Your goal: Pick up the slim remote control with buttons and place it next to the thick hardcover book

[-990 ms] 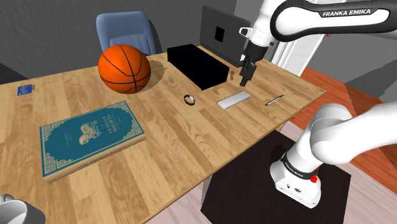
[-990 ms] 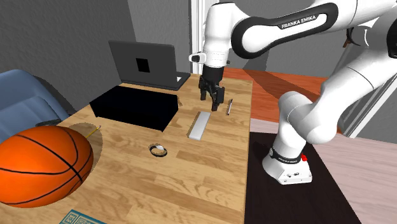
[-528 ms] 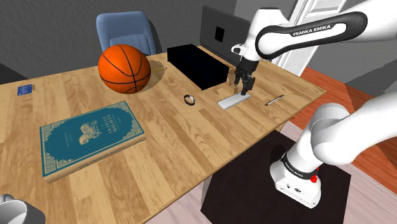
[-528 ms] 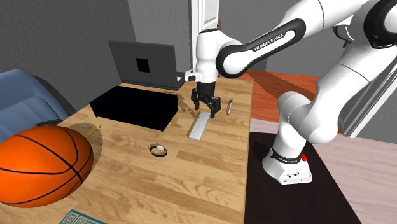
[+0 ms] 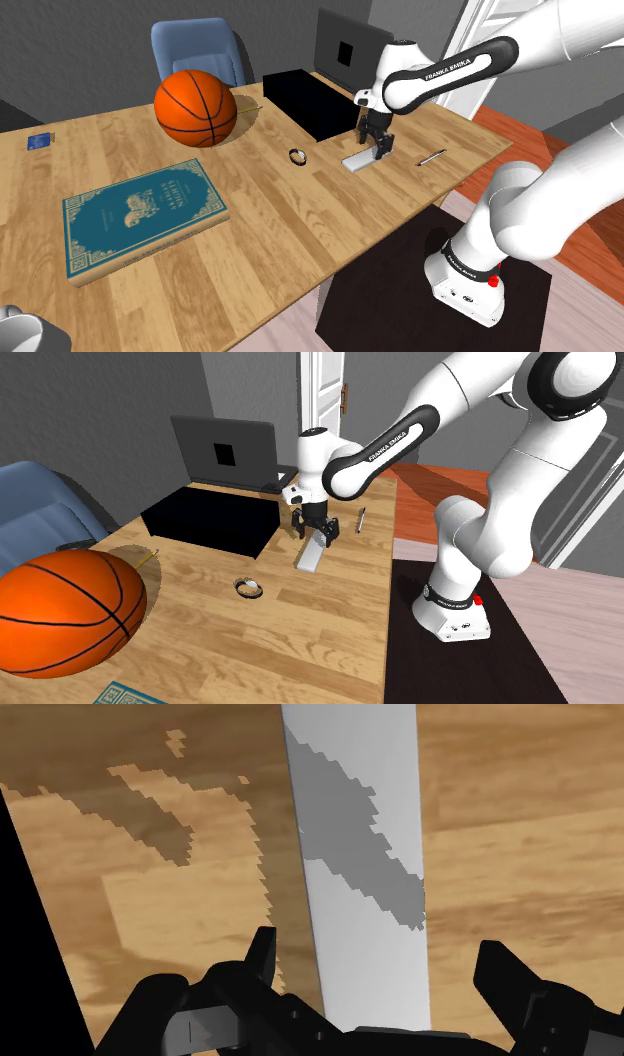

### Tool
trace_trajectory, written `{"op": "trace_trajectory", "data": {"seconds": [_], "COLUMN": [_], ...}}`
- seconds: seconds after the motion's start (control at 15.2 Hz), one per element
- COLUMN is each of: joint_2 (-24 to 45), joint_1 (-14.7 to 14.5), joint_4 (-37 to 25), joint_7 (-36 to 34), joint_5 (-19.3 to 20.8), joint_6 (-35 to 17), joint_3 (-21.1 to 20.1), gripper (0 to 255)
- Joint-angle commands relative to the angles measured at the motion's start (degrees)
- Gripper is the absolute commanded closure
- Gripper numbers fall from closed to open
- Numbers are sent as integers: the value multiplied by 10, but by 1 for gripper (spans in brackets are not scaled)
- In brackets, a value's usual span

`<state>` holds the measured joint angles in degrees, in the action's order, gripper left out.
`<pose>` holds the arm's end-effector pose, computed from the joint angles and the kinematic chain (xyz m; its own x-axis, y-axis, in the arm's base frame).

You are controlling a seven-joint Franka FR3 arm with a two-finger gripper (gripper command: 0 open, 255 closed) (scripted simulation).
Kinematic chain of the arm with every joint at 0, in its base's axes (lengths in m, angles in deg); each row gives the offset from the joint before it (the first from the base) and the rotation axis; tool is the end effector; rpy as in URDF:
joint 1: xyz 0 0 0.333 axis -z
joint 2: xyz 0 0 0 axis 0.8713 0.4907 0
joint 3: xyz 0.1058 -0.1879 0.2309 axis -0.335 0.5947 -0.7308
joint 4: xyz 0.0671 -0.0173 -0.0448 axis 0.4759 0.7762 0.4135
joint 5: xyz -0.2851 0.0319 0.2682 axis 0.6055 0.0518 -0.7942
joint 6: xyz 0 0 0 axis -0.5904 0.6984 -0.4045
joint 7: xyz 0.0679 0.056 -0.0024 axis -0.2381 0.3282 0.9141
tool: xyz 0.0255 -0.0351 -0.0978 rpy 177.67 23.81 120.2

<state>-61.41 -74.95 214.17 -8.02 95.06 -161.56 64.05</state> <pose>0.4064 -0.0888 0.3551 0.3661 0.9306 -0.0005 0.9304 -0.3660 -0.0205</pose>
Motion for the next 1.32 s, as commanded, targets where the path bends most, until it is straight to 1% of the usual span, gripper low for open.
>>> {"op": "trace_trajectory", "data": {"seconds": [0.0,0.2,0.73,0.79,1.25], "joint_2": [11,34,34,34,33], "joint_1": [-2,-5,-5,-5,-5], "joint_4": [7,19,19,19,20], "joint_7": [5,11,11,11,11], "joint_5": [-2,-8,-8,-8,-7], "joint_6": [-19,-52,-52,-52,-52], "joint_3": [4,10,10,10,10], "gripper": [0,0,0,255,255]}}
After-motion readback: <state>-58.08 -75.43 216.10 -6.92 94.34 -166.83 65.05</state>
